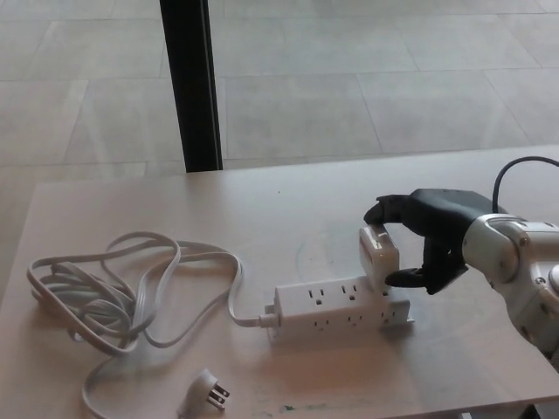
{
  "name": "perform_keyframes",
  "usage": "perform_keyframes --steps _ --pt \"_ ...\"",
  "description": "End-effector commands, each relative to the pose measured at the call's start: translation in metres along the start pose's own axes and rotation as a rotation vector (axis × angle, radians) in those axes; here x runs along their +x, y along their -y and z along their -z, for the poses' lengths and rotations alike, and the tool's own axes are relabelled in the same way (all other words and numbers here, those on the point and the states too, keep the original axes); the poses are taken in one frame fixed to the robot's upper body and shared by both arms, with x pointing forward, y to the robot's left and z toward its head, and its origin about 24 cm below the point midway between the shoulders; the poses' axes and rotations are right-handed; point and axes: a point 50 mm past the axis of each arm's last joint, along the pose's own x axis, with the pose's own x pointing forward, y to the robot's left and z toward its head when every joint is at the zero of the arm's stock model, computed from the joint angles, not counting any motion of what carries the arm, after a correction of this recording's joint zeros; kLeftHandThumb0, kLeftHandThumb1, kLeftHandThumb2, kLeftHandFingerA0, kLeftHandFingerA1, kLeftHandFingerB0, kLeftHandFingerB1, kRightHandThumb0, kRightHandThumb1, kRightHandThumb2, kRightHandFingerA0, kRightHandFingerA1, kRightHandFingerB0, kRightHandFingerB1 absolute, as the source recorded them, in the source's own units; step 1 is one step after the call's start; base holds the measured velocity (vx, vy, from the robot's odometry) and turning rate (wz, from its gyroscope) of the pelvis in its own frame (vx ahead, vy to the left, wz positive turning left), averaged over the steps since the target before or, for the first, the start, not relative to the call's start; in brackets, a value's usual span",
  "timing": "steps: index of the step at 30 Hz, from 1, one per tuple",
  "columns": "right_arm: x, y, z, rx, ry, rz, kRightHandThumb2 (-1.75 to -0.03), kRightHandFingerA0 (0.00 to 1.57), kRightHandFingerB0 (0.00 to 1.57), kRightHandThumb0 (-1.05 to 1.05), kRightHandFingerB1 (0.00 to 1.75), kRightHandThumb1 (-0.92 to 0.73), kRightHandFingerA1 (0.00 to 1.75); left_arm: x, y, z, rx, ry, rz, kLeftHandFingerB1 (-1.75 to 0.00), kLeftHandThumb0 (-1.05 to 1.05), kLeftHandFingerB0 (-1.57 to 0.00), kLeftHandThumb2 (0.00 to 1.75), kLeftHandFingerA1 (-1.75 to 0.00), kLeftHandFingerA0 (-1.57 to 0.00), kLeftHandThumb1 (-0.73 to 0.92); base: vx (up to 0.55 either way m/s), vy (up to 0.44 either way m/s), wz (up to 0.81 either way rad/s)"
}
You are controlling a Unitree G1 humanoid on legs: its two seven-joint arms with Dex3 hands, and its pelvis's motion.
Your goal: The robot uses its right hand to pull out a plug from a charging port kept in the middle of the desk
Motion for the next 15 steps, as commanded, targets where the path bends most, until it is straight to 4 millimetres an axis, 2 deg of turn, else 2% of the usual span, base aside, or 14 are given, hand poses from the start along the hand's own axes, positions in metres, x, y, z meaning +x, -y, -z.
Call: perform_keyframes --steps 1,2,4,7,8,9,12,13,14,15 --pt "-0.003 -0.017 0.001 -0.088 0.008 -0.072 -0.57 0.89 0.96 -0.32 0.6 -0.58 1.58 0.0 -0.001 -0.002 0.017 0.026 -0.002 -0.46 -0.73 -0.71 0.61 -0.6 -0.81 0.67 0.0 0.0 0.0" --pt "-0.003 -0.019 0.005 -0.115 0.003 -0.056 -0.65 0.89 0.96 -0.27 0.73 -0.56 1.53 0.0 -0.001 -0.002 0.026 0.022 -0.004 -0.45 -0.73 -0.7 0.61 -0.57 -0.8 0.69 0.0 0.0 0.0" --pt "-0.004 -0.02 0.007 -0.113 0.001 -0.051 -0.68 0.89 0.94 -0.3 0.74 -0.54 1.54 0.0 -0.001 -0.002 0.028 0.024 -0.002 -0.45 -0.73 -0.7 0.62 -0.58 -0.81 0.7 0.0 0.0 0.0" --pt "-0.004 -0.028 0.011 -0.12 -0.004 -0.033 -0.85 0.86 0.89 -0.23 0.82 -0.49 1.65 -0.001 -0.001 -0.002 0.018 0.029 -0.002 -0.44 -0.76 -0.66 0.63 -0.58 -0.79 0.72 0.0 0.0 0.0" --pt "-0.003 -0.03 0.01 -0.125 -0.005 -0.031 -0.85 0.85 0.88 -0.25 0.79 -0.5 1.64 -0.001 -0.001 -0.002 0.019 0.028 -0.001 -0.43 -0.78 -0.66 0.63 -0.58 -0.79 0.73 0.0 0.0 0.0" --pt "-0.003 -0.034 0.008 -0.129 -0.004 -0.032 -0.8 0.86 0.9 -0.29 0.68 -0.54 1.66 0.0 -0.001 -0.002 0.01 0.025 -0.001 -0.42 -0.78 -0.65 0.63 -0.56 -0.77 0.75 0.0 0.0 0.0" --pt "-0.004 -0.038 0.007 -0.132 -0.004 -0.029 -0.79 0.87 0.86 -0.31 0.65 -0.54 1.65 0.0 0.001 -0.001 0.005 0.02 0.0 -0.43 -0.79 -0.66 0.64 -0.57 -0.78 0.76 0.0 0.0 0.0" --pt "-0.005 -0.04 0.007 -0.131 -0.008 -0.031 -0.77 0.85 0.88 -0.31 0.78 -0.56 1.67 0.0 0.001 -0.002 0.013 0.023 0.002 -0.43 -0.8 -0.66 0.64 -0.58 -0.78 0.77 0.0 0.0 0.0" --pt "-0.004 -0.042 0.003 -0.129 -0.008 -0.041 -0.76 0.84 0.86 -0.31 0.7 -0.59 1.67 0.0 0.0 -0.002 0.006 0.02 -0.002 -0.43 -0.79 -0.66 0.64 -0.58 -0.79 0.79 0.0 0.0 0.0" --pt "-0.002 -0.046 0.0 -0.13 -0.01 -0.04 -0.74 0.86 0.85 -0.3 0.69 -0.6 1.67 0.0 0.0 -0.003 0.021 0.021 -0.006 -0.44 -0.79 -0.66 0.65 -0.59 -0.79 0.81 0.0 0.0 0.0"
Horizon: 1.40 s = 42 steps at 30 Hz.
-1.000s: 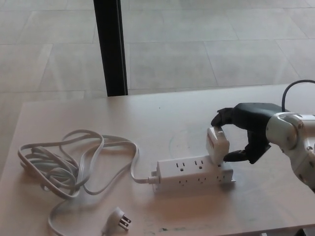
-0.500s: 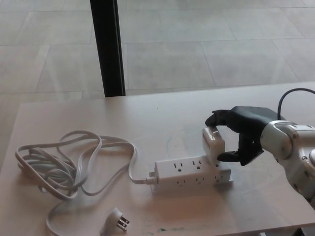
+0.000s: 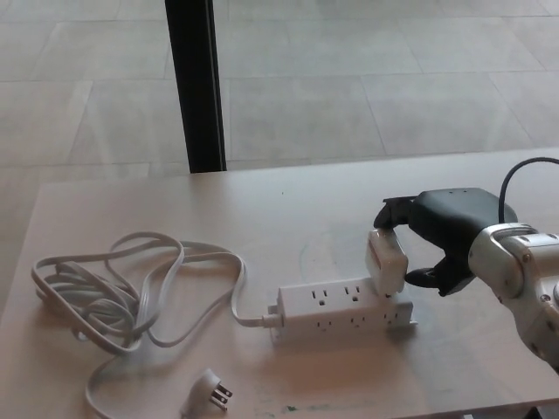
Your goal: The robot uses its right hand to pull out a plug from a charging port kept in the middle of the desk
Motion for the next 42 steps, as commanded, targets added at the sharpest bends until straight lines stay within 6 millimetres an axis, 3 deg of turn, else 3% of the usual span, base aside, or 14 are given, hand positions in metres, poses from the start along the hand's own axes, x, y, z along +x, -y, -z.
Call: perform_keyframes --steps 1,10,14,17,22,24,25,28,29,33,34,38,40,42 --pt "-0.002 -0.04 -0.008 -0.023 0.0 -0.123 -0.74 0.86 0.85 -0.3 0.69 -0.6 1.67 0.001 -0.001 -0.002 0.013 0.009 -0.011 -0.44 -0.79 -0.66 0.65 -0.59 -0.79 0.81 0.0 0.0 0.0" --pt "0.0 -0.052 -0.026 0.007 0.017 -0.097 -0.73 0.88 0.82 -0.32 0.81 -0.62 1.69 0.002 0.001 -0.004 0.017 -0.003 -0.007 -0.42 -0.78 -0.62 0.66 -0.53 -0.77 0.86 0.0 0.0 0.0" --pt "0.003 -0.052 -0.029 -0.003 -0.002 -0.122 -0.69 0.85 0.76 -0.38 0.57 -0.62 1.63 0.002 0.0 -0.006 0.019 0.009 -0.01 -0.51 -0.85 -0.6 0.87 -0.6 -0.76 0.69 0.0 0.0 0.0" --pt "0.004 -0.052 -0.028 -0.007 -0.034 -0.179 -0.68 0.85 0.78 -0.37 0.59 -0.64 1.65 0.002 0.0 -0.006 0.02 0.007 -0.003 -0.42 -0.8 -0.62 0.67 -0.54 -0.78 0.88 0.0 0.0 0.0" --pt "0.005 -0.046 -0.023 0.012 -0.101 -0.327 -0.57 0.79 0.85 -0.4 0.57 -0.57 1.49 0.002 0.001 -0.005 0.016 0.008 -0.005 -0.43 -0.8 -0.63 0.67 -0.55 -0.79 0.88 0.0 0.0 0.0" --pt "0.005 -0.035 -0.019 0.03 -0.126 -0.391 -0.58 0.77 0.6 -0.48 0.46 -0.51 1.34 0.003 0.001 -0.007 0.025 0.01 -0.003 -0.5 -0.86 -0.6 0.88 -0.6 -0.76 0.71 0.0 0.0 0.0" --pt "0.006 -0.03 -0.017 0.024 -0.134 -0.395 -0.58 0.67 0.54 -0.56 0.43 -0.51 1.21 0.003 0.002 -0.007 0.028 0.017 -0.002 -0.43 -0.82 -0.65 0.67 -0.55 -0.79 0.89 0.0 0.0 0.0" --pt "0.008 -0.025 -0.017 0.019 -0.147 -0.402 -0.57 0.61 0.55 -0.62 0.42 -0.51 1.2 0.002 0.001 -0.008 0.037 0.021 -0.004 -0.43 -0.81 -0.65 0.67 -0.57 -0.8 0.9 0.0 0.0 0.0" --pt "0.008 -0.024 -0.017 0.021 -0.142 -0.395 -0.86 0.67 0.52 -0.72 0.53 -0.42 1.09 0.002 0.001 -0.008 0.039 0.021 -0.005 -0.44 -0.81 -0.65 0.68 -0.58 -0.8 0.9 0.0 0.0 0.0" --pt "0.01 -0.023 -0.019 0.022 -0.139 -0.393 -0.86 0.76 0.53 -0.75 0.52 -0.4 1.27 0.003 0.001 -0.008 0.036 0.01 -0.002 -0.42 -0.81 -0.63 0.68 -0.54 -0.78 0.91 0.0 0.0 0.0" --pt "0.01 -0.022 -0.02 0.02 -0.135 -0.39 -0.6 0.69 0.62 -0.75 0.41 -0.48 1.57 0.002 0.001 -0.007 0.036 0.018 0.001 -0.41 -0.82 -0.62 0.68 -0.54 -0.79 0.91 0.0 0.0 0.0" --pt "0.011 -0.022 -0.025 0.02 -0.124 -0.406 -0.86 0.9 0.58 -0.92 0.5 -0.36 1.45 0.003 0.001 -0.008 0.029 0.023 0.002 -0.5 -0.89 -0.6 0.89 -0.6 -0.77 0.72 0.0 0.0 0.0" --pt "0.011 -0.024 -0.03 0.021 -0.107 -0.414 -0.62 0.68 0.54 -0.93 0.41 -0.48 1.59 0.003 0.001 -0.009 0.032 0.025 0.002 -0.42 -0.8 -0.65 0.68 -0.52 -0.78 0.92 0.0 0.0 0.0" --pt "0.011 -0.026 -0.033 0.018 -0.097 -0.418 -0.77 0.68 0.48 -0.97 0.42 -0.44 1.46 0.002 0.001 -0.008 0.027 0.026 0.003 -0.41 -0.8 -0.64 0.68 -0.52 -0.79 0.92 0.0 0.0 0.0"
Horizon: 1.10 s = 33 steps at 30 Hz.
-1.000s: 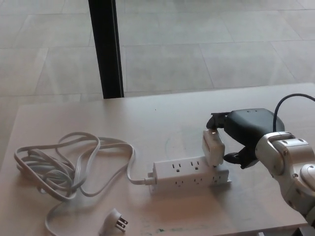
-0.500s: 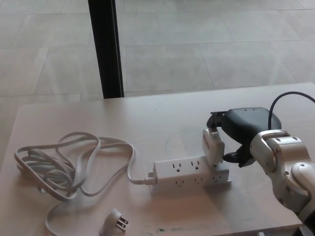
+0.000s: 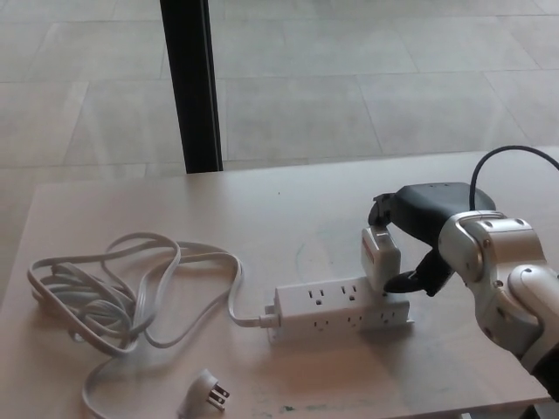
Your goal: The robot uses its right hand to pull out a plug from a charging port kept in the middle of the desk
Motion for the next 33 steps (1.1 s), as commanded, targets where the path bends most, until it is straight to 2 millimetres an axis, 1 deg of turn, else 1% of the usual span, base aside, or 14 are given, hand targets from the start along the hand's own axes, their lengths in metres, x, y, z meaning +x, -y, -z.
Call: perform_keyframes --steps 1,7,8,9,10,11,13,14,18,19,24,25,26,33 --pt "0.001 -0.037 -0.016 0.029 0.025 -0.334 -0.77 0.68 0.48 -0.97 0.42 -0.44 1.46 0.0 -0.004 -0.003 0.014 0.014 -0.008 -0.41 -0.8 -0.64 0.68 -0.52 -0.79 0.92 0.0 0.0 0.0" --pt "0.001 -0.043 -0.019 0.04 0.024 -0.333 -0.64 0.68 0.53 -0.9 0.4 -0.54 1.61 0.0 -0.004 -0.002 0.028 0.014 -0.009 -0.49 -0.88 -0.6 0.9 -0.59 -0.76 0.74 0.0 0.0 0.0" --pt "0.001 -0.043 -0.02 0.043 0.024 -0.329 -0.94 1.04 0.54 -0.92 0.52 -0.47 1.49 0.0 -0.004 -0.003 0.029 0.015 -0.008 -0.49 -0.88 -0.6 0.9 -0.59 -0.76 0.74 0.0 0.0 0.0" --pt "0.001 -0.044 -0.02 0.046 0.026 -0.322 -0.94 1.04 0.54 -0.92 0.52 -0.47 1.49 0.0 -0.004 -0.003 0.029 0.015 -0.007 -0.49 -0.88 -0.6 0.9 -0.59 -0.76 0.74 0.0 0.0 0.0" --pt "0.002 -0.046 -0.021 0.045 0.023 -0.289 -0.63 0.79 0.64 -0.77 0.44 -0.56 1.51 0.0 -0.004 -0.002 0.022 0.02 -0.004 -0.49 -0.87 -0.6 0.9 -0.59 -0.74 0.74 0.0 0.0 0.0" --pt "0.002 -0.047 -0.022 0.048 0.021 -0.273 -0.61 0.83 0.68 -0.68 0.44 -0.6 1.35 0.0 -0.004 -0.002 0.02 0.018 -0.004 -0.41 -0.81 -0.64 0.69 -0.53 -0.77 0.92 0.0 0.0 0.0" --pt "0.002 -0.053 -0.023 0.081 0.013 -0.239 -0.63 0.75 0.74 -0.43 0.47 -0.63 1.5 -0.001 -0.004 -0.001 0.027 0.022 -0.004 -0.49 -0.89 -0.6 0.9 -0.59 -0.75 0.74 0.0 0.0 0.0" --pt "0.001 -0.055 -0.023 0.091 0.011 -0.228 -0.59 0.77 0.78 -0.41 0.49 -0.63 1.54 -0.002 -0.005 0.0 0.026 0.02 -0.004 -0.42 -0.84 -0.64 0.7 -0.54 -0.78 0.92 0.0 0.0 0.0" --pt "0.001 -0.059 -0.025 0.132 0.001 -0.198 -0.63 0.75 0.83 -0.45 0.53 -0.62 1.62 -0.002 -0.004 0.0 0.038 0.022 -0.002 -0.42 -0.83 -0.63 0.71 -0.52 -0.77 0.92 0.0 0.0 0.0" --pt "0.001 -0.061 -0.025 0.134 0.0 -0.195 -0.59 0.79 0.82 -0.43 0.54 -0.63 1.58 -0.002 -0.004 0.0 0.037 0.023 0.001 -0.49 -0.89 -0.59 0.91 -0.58 -0.74 0.75 0.0 0.0 0.0" --pt "0.001 -0.068 -0.028 0.158 0.027 -0.185 -0.58 0.8 0.88 -0.44 0.61 -0.59 1.55 -0.002 -0.004 0.0 0.03 0.022 0.005 -0.42 -0.83 -0.62 0.71 -0.52 -0.76 0.92 0.0 0.0 0.0" --pt "0.001 -0.068 -0.029 0.161 0.037 -0.185 -0.82 0.92 0.85 -0.56 0.71 -0.4 1.27 -0.002 -0.004 0.0 0.026 0.022 0.003 -0.42 -0.83 -0.64 0.71 -0.53 -0.78 0.92 0.0 0.0 0.0" --pt "0.001 -0.067 -0.029 0.153 0.044 -0.191 -0.6 0.81 0.96 -0.45 0.67 -0.56 1.42 -0.002 -0.004 0.0 0.025 0.019 0.0 -0.42 -0.84 -0.64 0.71 -0.52 -0.78 0.92 0.0 0.0 0.0" --pt "-0.002 -0.065 -0.023 0.132 0.062 -0.083 -0.66 0.82 0.77 -0.31 0.73 -0.69 1.65 -0.001 -0.002 -0.001 0.021 0.02 0.003 -0.42 -0.83 -0.63 0.73 -0.52 -0.76 0.92 0.0 0.0 0.0"
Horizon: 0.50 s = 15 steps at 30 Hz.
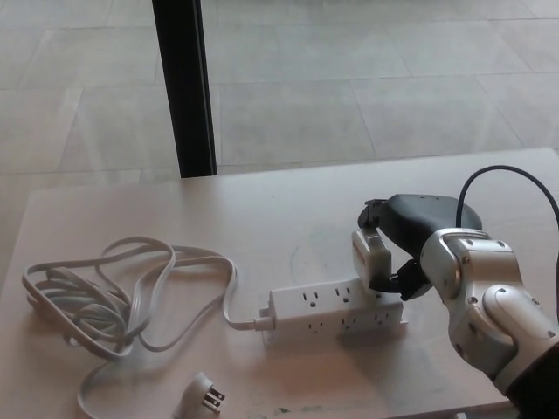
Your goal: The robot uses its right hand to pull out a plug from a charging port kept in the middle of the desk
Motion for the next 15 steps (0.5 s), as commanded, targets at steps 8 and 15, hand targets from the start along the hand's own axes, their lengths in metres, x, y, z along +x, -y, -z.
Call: perform_keyframes --steps 8,15 --pt "-0.008 -0.047 -0.001 -0.031 0.107 -0.181 -0.75 0.83 0.71 -0.36 0.55 -0.67 1.63 0.0 -0.003 -0.005 0.004 0.041 -0.003 -0.43 -0.82 -0.63 0.74 -0.52 -0.77 0.92 0.0 0.0 0.0" --pt "-0.007 -0.029 0.007 -0.072 0.109 -0.16 -0.77 0.84 0.72 -0.32 0.58 -0.63 1.67 0.001 -0.003 -0.007 0.002 0.037 -0.009 -0.43 -0.81 -0.66 0.75 -0.53 -0.77 0.92 0.0 0.0 0.0"
